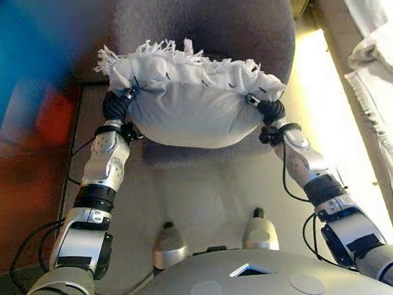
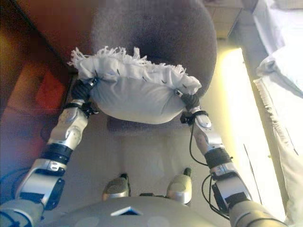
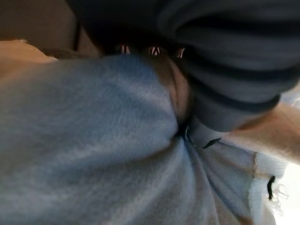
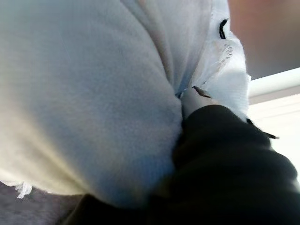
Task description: Pick up the cushion and take it to the sofa
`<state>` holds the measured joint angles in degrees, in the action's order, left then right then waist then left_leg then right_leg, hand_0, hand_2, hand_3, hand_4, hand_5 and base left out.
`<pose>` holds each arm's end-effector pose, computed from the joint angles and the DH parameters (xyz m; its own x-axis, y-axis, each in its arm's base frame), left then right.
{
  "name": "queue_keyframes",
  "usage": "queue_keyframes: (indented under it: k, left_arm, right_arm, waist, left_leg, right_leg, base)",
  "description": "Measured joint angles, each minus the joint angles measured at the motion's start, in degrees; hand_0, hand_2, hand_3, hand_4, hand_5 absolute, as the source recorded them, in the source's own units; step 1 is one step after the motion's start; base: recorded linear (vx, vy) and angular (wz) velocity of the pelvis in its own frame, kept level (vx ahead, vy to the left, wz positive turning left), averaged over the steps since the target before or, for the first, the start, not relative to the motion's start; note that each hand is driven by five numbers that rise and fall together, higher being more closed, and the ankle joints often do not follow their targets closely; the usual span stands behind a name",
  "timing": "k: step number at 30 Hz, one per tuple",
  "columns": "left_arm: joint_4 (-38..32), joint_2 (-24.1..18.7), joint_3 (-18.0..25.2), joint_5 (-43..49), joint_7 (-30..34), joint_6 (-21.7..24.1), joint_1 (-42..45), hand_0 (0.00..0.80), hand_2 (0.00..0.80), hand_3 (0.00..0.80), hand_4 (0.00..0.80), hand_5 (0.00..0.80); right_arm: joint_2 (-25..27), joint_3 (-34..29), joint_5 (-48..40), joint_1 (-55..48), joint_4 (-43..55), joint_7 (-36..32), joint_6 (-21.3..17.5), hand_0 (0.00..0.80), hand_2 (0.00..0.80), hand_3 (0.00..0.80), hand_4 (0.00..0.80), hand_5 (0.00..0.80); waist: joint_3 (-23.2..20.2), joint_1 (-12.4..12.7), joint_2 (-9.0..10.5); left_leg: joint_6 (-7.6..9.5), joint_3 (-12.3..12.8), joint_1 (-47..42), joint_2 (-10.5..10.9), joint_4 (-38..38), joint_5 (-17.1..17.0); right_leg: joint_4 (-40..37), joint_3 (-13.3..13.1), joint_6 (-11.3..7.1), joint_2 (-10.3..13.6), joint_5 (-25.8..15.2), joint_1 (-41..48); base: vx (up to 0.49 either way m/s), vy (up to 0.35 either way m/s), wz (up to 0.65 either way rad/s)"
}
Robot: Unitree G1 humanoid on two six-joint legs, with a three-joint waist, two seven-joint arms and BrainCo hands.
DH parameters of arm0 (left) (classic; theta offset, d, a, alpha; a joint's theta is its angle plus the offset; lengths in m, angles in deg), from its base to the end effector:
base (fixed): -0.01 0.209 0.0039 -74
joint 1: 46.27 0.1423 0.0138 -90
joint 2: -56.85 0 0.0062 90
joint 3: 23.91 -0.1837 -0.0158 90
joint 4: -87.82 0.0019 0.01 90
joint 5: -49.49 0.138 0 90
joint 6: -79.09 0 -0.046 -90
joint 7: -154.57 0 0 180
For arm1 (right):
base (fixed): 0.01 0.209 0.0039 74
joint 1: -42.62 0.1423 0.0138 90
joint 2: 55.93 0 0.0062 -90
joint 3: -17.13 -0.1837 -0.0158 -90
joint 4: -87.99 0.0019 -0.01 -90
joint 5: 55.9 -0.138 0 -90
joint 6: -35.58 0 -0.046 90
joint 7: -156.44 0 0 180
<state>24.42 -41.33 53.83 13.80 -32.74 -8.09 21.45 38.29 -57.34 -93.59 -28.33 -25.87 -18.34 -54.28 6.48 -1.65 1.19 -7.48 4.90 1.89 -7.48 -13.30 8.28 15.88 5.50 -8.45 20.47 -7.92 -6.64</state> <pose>0.2736 0.2028 0.0579 0.9940 0.0415 -0.1014 -0.0534 0.9916 -0.1179 0.2608 -0.1753 0.0397 0.9784 0.0876 -0.1873 -0.0485 0.9777 0.2042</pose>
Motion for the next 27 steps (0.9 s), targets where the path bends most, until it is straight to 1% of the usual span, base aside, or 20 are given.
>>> queue_keyframes:
  k: [1, 2, 4, 5, 7, 9, 10, 11, 12, 13, 14, 16, 18, 19, 20, 21, 23, 25, 26, 27]
  left_arm:
    - [0.7, 0.4, -0.3, 0.0, 0.4, -0.1, 0.1, 0.800, 0.800, 0.800, 0.800, 0.800]
    - [1.6, 0.6, -0.3, 0.0, 0.4, -0.1, 0.4, 0.800, 0.800, 0.800, 0.800, 0.800]
    - [2.4, 0.3, -0.2, 0.0, 0.4, -0.4, 0.8, 0.800, 0.800, 0.800, 0.800, 0.800]
    - [2.4, -0.2, 0.0, 0.0, 0.4, -0.4, 0.8, 0.800, 0.800, 0.800, 0.800, 0.800]
    - [2.4, -0.3, -0.1, 0.0, 0.4, -0.4, 0.9, 0.800, 0.800, 0.800, 0.800, 0.800]
    - [3.0, 0.2, 0.0, 0.0, 0.4, -0.5, 1.0, 0.800, 0.800, 0.800, 0.800, 0.800]
    - [3.4, 0.2, 0.0, 0.0, 0.5, -0.5, 1.2, 0.800, 0.800, 0.800, 0.800, 0.800]
    - [3.9, 1.4, -0.1, 0.0, 0.6, -0.6, 1.9, 0.800, 0.800, 0.800, 0.800, 0.800]
    - [3.9, 3.0, -0.2, 0.0, 0.8, -0.9, 3.0, 0.800, 0.800, 0.800, 0.800, 0.800]
    - [3.8, 4.3, -0.2, 0.0, 1.3, -1.0, 3.8, 0.800, 0.800, 0.800, 0.800, 0.800]
    - [3.8, 5.7, -0.1, 0.1, 1.5, -1.0, 4.5, 0.800, 0.800, 0.800, 0.800, 0.800]
    - [3.8, 6.7, 0.2, 0.2, 1.7, -1.0, 5.1, 0.800, 0.800, 0.800, 0.800, 0.800]
    - [3.8, 6.6, 0.7, 0.8, 1.8, -1.0, 5.9, 0.800, 0.800, 0.800, 0.800, 0.800]
    - [3.8, 6.6, 1.4, 1.2, 1.9, -1.0, 6.2, 0.800, 0.800, 0.800, 0.800, 0.800]
    - [3.8, 6.3, 2.2, 1.2, 2.1, -1.1, 6.2, 0.800, 0.800, 0.800, 0.800, 0.800]
    - [3.8, 6.0, 2.7, 1.2, 2.1, -1.1, 6.2, 0.800, 0.800, 0.800, 0.800, 0.800]
    - [3.3, 5.3, 2.9, 1.2, 2.1, -1.0, 6.2, 0.800, 0.800, 0.800, 0.800, 0.800]
    - [3.2, 5.5, 3.2, 1.2, 2.1, -1.1, 6.7, 0.800, 0.800, 0.800, 0.800, 0.800]
    - [3.1, 5.7, 3.3, 1.2, 2.1, -1.1, 6.8, 0.800, 0.800, 0.800, 0.800, 0.800]
    - [2.9, 5.6, 3.3, 1.2, 2.2, -1.1, 7.0, 0.800, 0.800, 0.800, 0.800, 0.800]
  right_arm:
    - [0.6, 0.6, 0.0, 0.0, -0.3, 0.8, 0.0, 0.800, 0.800, 0.800, 0.800, 0.800]
    - [0.9, 1.4, 0.0, 0.0, -0.6, 1.3, 0.0, 0.800, 0.800, 0.800, 0.800, 0.800]
    - [-0.1, 2.9, -0.1, -0.4, -1.2, 1.5, 0.1, 0.800, 0.800, 0.800, 0.800, 0.800]
    - [-0.2, 3.2, -0.1, -0.3, -1.2, 1.4, 0.1, 0.800, 0.800, 0.800, 0.800, 0.800]
    - [-0.3, 3.1, -0.3, -0.3, -1.2, 1.3, 0.1, 0.800, 0.800, 0.800, 0.800, 0.800]
    - [-0.3, 3.1, -0.3, -0.4, -1.4, 1.1, 0.7, 0.800, 0.800, 0.800, 0.800, 0.800]
    - [0.0, 3.1, -0.3, -0.8, -1.5, 0.7, 0.8, 0.800, 0.800, 0.800, 0.800, 0.800]
    - [0.8, 2.9, -0.3, -1.6, -1.7, 0.3, 0.9, 0.800, 0.800, 0.800, 0.800, 0.800]
    - [1.8, 2.5, -0.3, -2.5, -1.9, 0.2, 1.3, 0.800, 0.800, 0.800, 0.800, 0.800]
    - [2.9, 1.9, -0.3, -2.9, -1.9, -0.1, 1.5, 0.800, 0.800, 0.800, 0.800, 0.800]
    - [3.9, 1.2, -0.3, -3.3, -1.9, -0.9, 1.6, 0.800, 0.800, 0.800, 0.800, 0.800]
    - [4.6, 0.7, -0.3, -3.3, -1.8, -1.9, 2.2, 0.800, 0.800, 0.800, 0.800, 0.800]
    - [4.5, 0.6, -0.3, -3.3, -1.4, -2.8, 2.8, 0.800, 0.800, 0.800, 0.800, 0.800]
    - [4.3, 0.5, -0.3, -3.4, -1.2, -3.5, 2.9, 0.800, 0.800, 0.800, 0.800, 0.800]
    - [4.0, 0.6, -0.3, -3.4, -0.9, -4.1, 3.2, 0.800, 0.800, 0.800, 0.800, 0.800]
    - [3.4, 0.6, -0.3, -3.4, -0.8, -4.5, 3.5, 0.800, 0.800, 0.800, 0.800, 0.800]
    - [2.6, 0.7, -0.3, -3.7, -0.8, -5.1, 3.6, 0.800, 0.800, 0.800, 0.800, 0.800]
    - [2.2, 0.7, -0.3, -4.0, -0.8, -5.4, 3.5, 0.800, 0.800, 0.800, 0.800, 0.800]
    - [2.1, 0.6, -0.3, -4.2, -0.8, -5.4, 3.4, 0.800, 0.800, 0.800, 0.800, 0.800]
    - [1.8, 0.7, -0.3, -4.3, -0.9, -5.3, 3.4, 0.800, 0.800, 0.800, 0.800, 0.800]
  waist:
    - [-0.2, -0.4, -0.13]
    - [-0.2, -0.4, -0.11]
    - [-1.3, -0.4, 0.84]
    - [-1.7, -0.4, 1.36]
    - [-2.2, -1.0, 2.20]
    - [-2.3, -2.7, 2.00]
    - [-2.5, -3.8, 2.37]
    - [-2.5, -4.7, 1.49]
    - [-2.6, -5.7, 0.17]
    - [-2.6, -5.7, -0.57]
    - [-2.6, -6.1, -1.60]
    - [-2.6, -7.2, -1.72]
    - [-2.7, -7.2, -1.43]
    - [-2.7, -7.3, -1.49]
    - [-2.7, -7.9, -1.16]
    - [-2.9, -8.3, -0.69]
    - [-3.0, -8.3, 0.84]
    - [-3.1, -6.8, 1.06]
    - [-2.9, -6.7, 1.37]
    - [-2.7, -6.2, 1.70]
  left_leg:
    - [0.48, -0.1, -1.2, 0.1, -0.3, 0.5]
    - [1.30, 0.4, -3.7, 0.3, 1.0, 0.5]
    - [2.36, 0.9, -6.4, 0.3, 4.0, -0.1]
    - [2.47, 0.8, -7.2, 0.5, 5.4, -0.8]
    - [2.83, 0.3, -7.4, 1.5, 6.9, -1.2]
    - [2.75, -2.1, -7.4, 1.6, 8.0, -1.2]
    - [2.58, -3.7, -7.9, 1.6, 8.9, -1.2]
    - [2.39, -6.0, -9.3, 1.1, 10.9, -1.4]
    - [3.23, -6.9, -10.8, 0.6, 12.0, -2.0]
    - [2.69, -6.4, -11.6, 1.5, 11.3, -1.7]
    - [2.37, -5.1, -12.4, 1.7, 11.2, -1.5]
    - [2.43, -3.4, -12.3, 0.6, 10.0, -1.7]
    - [1.76, -3.5, -12.0, -0.3, 7.4, -1.4]
    - [0.44, -3.5, -11.4, -0.9, 5.3, -1.1]
    - [-1.09, -3.4, -9.4, -1.2, 1.2, -0.3]
    - [-1.47, -3.4, -7.5, -1.2, -2.8, -0.1]
    - [-3.67, -3.4, -2.0, -1.0, -13.6, -2.8]
    - [-2.22, -3.3, 0.0, -1.3, -19.6, -6.4]
    - [-0.37, -3.5, 1.9, -1.5, -22.9, -7.7]
    - [0.11, -3.0, 3.3, -1.2, -24.6, -6.7]
  right_leg:
    - [3.5, -1.1, 1.83, 0.1, -1.8, -1.3]
    - [7.0, -2.0, 2.24, 0.1, -2.6, -3.1]
    - [9.4, -1.5, 1.67, -3.1, 4.1, -4.7]
    - [8.1, -0.7, 1.72, -5.3, 6.2, -5.0]
    - [3.2, -0.1, 1.70, -8.8, 7.5, -6.4]
    - [-5.6, -0.7, 1.13, -12.1, 6.5, -6.5]
    - [-9.5, -1.5, 1.57, -12.9, 4.1, -5.8]
    - [-11.2, -2.0, 2.02, -14.2, 1.7, -3.3]
    - [-11.1, -2.1, 2.83, -15.5, 1.4, -2.1]
    - [-10.0, -2.3, 5.67, -15.8, 1.5, -1.9]
    - [-9.0, -2.3, 6.68, -16.6, 2.4, -1.6]
    - [-7.8, -2.7, 7.18, -17.9, 4.0, -1.7]
    - [-7.5, -3.4, 7.69, -18.9, 4.7, -1.2]
    - [-7.4, -3.3, 8.01, -19.7, 5.4, -1.0]
    - [-6.7, -3.4, 8.42, -19.8, 6.2, -1.2]
    - [-6.4, -3.6, 8.81, -19.5, 6.7, -1.4]
    - [-5.8, -3.7, 9.95, -19.3, 7.6, -1.3]
    - [-6.1, -3.6, 11.19, -19.4, 8.5, 0.4]
    - [-6.3, -3.5, 11.87, -19.3, 9.0, 1.2]
    - [-6.8, -3.6, 12.13, -19.3, 9.3, 2.4]
  base:
    - [0.266, 0.027, 0.00]
    - [0.311, 0.001, -0.18]
    - [0.343, -0.023, -0.22]
    - [0.422, -0.031, -0.04]
    - [0.518, -0.015, 0.19]
    - [0.511, -0.002, 0.57]
    - [0.479, -0.027, 0.95]
    - [0.405, -0.035, 1.04]
    - [0.446, -0.070, 0.84]
    - [0.414, -0.089, 0.47]
    - [0.432, -0.126, 0.28]
    - [0.300, -0.129, 0.02]
    - [0.294, -0.171, -0.31]
    - [0.297, -0.208, -0.18]
    - [0.322, -0.236, -0.11]
    - [0.319, -0.221, -0.03]
    - [0.295, -0.138, -0.16]
    - [0.294, -0.002, -0.20]
    - [0.276, 0.083, 0.00]
    - [0.288, 0.144, -0.01]
